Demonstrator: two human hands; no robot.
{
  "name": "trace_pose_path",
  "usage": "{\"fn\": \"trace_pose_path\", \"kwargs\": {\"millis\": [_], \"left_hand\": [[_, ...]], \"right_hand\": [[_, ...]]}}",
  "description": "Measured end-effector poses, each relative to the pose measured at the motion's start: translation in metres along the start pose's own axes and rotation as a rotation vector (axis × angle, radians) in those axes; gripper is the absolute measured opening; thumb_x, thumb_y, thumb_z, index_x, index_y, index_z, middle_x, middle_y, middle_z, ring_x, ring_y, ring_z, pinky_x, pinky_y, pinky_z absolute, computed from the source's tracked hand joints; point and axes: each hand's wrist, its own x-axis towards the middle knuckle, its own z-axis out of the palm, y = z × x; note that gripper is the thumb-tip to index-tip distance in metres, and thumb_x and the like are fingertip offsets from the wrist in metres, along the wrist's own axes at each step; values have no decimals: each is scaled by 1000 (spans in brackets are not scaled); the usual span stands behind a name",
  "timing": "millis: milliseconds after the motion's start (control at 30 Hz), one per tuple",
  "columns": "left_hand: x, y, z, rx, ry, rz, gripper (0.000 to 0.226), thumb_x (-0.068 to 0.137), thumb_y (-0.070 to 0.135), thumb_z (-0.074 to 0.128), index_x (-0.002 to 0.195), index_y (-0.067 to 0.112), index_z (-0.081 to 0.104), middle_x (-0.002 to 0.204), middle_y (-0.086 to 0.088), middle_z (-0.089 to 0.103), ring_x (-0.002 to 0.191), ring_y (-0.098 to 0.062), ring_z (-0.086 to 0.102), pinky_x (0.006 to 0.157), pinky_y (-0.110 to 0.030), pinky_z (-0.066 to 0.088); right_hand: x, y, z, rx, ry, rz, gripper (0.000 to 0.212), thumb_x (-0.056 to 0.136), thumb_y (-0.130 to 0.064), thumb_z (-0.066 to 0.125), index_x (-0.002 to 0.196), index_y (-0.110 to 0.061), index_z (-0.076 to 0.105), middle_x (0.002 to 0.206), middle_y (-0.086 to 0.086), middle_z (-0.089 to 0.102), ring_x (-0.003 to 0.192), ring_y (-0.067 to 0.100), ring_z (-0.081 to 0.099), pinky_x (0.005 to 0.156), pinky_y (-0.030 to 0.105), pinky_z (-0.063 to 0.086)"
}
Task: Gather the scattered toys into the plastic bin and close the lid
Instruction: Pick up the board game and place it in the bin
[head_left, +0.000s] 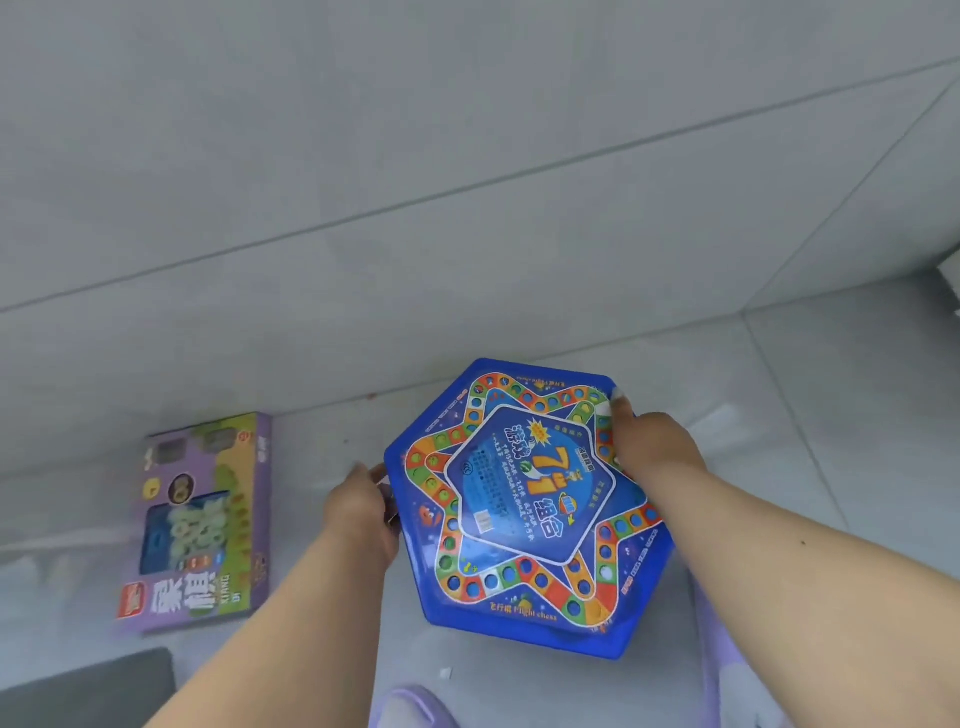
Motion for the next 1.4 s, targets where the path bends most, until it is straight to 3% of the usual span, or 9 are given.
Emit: {"fn": "trace_pose_path", "kwargs": {"millis": [100,433,600,667,733,800,1000,1233,1400], "left_hand": [[12,5,-31,-151,-8,-31,62,95,60,27,99,11,65,83,-8,53,82,-23,54,93,-40,50],[38,16,-107,-334,110,-65,47,101,41,28,117,8,58,64,2,34,48,-11,21,44,-22,21],[50,19,-136,-465,207,-78,64,97,55,24,133,8,50,128,-7,57,52,-8,36,55,-21,29],[51,21,-147,-538,275,-84,61,95,57,28,135,16,48,138,-2,53,92,-6,61,67,-22,38],[56,22,-158,-556,346,-84,51,95,53,35,131,20,49,128,-1,60,110,-17,60,78,-26,48],[66,20,-166,-535,375,-86,41,95,46,41,125,20,53,114,-1,66,95,-21,65,81,-30,53],[82,19,-175,-566,296,-228,39,91,56,46,100,20,58,72,4,58,51,-8,41,51,-20,42],[93,13,-191,-634,281,-302,38,84,59,56,79,22,58,68,10,58,42,-4,31,46,-16,35],[82,16,-193,-547,275,-188,28,88,46,62,79,21,55,65,7,59,47,-5,44,41,-13,33]], "right_hand": [[-9,-12,16,-30,3,-17,71,93,-64,18,104,-7,60,105,15,64,82,25,55,68,30,41],[-27,-31,54,-122,91,-128,78,94,-62,13,100,-2,62,107,22,62,98,36,57,81,36,42],[-41,-46,85,-165,74,-180,77,94,-60,13,96,0,61,105,23,61,100,38,56,84,38,42],[-48,-56,98,-189,61,-216,74,95,-58,13,96,-1,60,105,24,60,99,38,56,84,38,42],[-52,-64,109,-235,47,-264,68,95,-57,11,92,-4,54,104,24,60,95,37,55,79,36,41],[-55,-70,119,-269,33,-288,64,95,-58,10,92,-8,51,103,23,60,91,36,55,75,35,39],[-68,-86,134,-214,46,-256,76,93,-63,14,91,-3,60,96,20,60,92,36,57,76,35,40],[-70,-92,131,-210,28,-271,73,96,-59,13,87,-2,56,101,23,60,84,32,48,75,33,36],[-77,-93,115,-322,-14,-323,59,102,-42,16,128,-1,50,117,28,56,107,39,53,90,36,41]]}}
